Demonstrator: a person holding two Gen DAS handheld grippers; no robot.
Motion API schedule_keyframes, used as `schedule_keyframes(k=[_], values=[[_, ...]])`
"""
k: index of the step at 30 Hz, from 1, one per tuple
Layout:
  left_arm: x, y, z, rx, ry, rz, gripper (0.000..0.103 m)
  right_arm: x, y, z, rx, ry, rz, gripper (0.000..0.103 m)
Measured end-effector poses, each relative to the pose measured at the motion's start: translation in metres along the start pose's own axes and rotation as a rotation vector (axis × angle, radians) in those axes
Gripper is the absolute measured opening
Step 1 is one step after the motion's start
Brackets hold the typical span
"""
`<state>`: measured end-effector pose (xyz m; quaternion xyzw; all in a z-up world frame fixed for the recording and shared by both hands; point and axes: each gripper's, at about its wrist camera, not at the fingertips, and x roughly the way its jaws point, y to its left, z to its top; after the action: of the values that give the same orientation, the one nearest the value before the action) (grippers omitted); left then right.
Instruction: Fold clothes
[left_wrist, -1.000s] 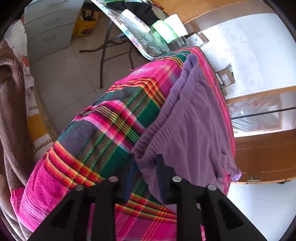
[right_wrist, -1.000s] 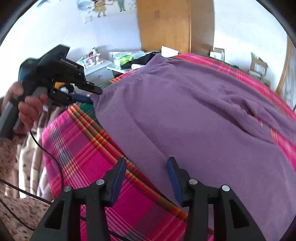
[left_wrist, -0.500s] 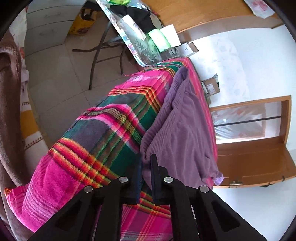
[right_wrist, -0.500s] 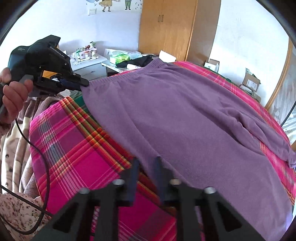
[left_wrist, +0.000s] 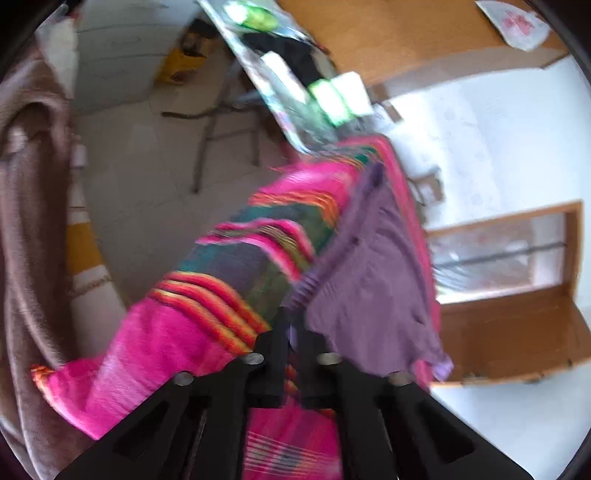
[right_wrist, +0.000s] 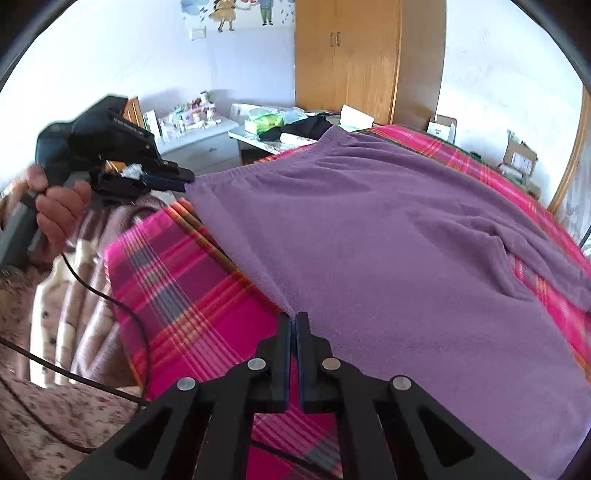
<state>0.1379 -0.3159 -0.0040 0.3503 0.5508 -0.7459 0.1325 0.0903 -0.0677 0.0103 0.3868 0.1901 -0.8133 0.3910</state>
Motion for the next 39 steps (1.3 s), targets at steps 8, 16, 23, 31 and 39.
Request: schedule_keyframes(k=[8, 16, 23, 31, 39], values=[[-0.011, -0.010, 0.002, 0.049, -0.032, 0.015, 0.003, 0.002, -0.018, 0.000, 0.083, 0.025, 0.092, 0.008], [0.000, -0.096, -0.005, 0.337, 0.008, 0.025, 0.022, -0.044, -0.087, 0.003, 0.240, -0.036, 0.074, 0.014], [0.039, -0.214, -0.032, 0.689, 0.125, 0.002, 0.034, -0.118, -0.192, -0.011, 0.435, -0.072, -0.186, 0.014], [0.130, -0.316, -0.089, 1.017, 0.288, 0.081, 0.034, -0.213, -0.356, -0.042, 0.776, -0.105, -0.480, 0.014], [0.217, -0.354, -0.141, 1.221, 0.316, 0.224, 0.034, -0.190, -0.472, -0.097, 1.008, -0.066, -0.471, 0.014]])
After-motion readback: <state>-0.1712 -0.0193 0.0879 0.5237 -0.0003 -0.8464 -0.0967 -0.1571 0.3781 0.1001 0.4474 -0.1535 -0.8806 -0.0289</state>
